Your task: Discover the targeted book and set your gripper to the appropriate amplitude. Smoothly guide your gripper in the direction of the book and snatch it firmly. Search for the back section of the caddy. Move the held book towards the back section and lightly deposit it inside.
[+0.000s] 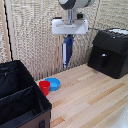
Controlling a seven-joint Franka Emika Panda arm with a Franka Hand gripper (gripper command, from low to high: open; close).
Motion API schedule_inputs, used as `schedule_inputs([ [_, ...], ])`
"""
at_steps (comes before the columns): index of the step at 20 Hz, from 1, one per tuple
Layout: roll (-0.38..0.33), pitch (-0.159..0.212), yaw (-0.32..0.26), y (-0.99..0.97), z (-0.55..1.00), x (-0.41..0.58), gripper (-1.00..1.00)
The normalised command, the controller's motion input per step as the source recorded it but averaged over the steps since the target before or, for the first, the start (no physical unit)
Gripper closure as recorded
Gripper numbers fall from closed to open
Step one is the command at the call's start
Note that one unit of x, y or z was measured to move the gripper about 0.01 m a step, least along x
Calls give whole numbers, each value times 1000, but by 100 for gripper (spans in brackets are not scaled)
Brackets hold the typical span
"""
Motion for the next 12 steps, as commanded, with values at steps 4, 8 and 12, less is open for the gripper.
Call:
schedule_inputs([
  [4, -1, 0, -364, 0, 689, 0, 100],
  [8, 5, -2, -357, 0, 687, 0, 100],
  [12, 142, -2, -327, 1, 494, -13, 100],
])
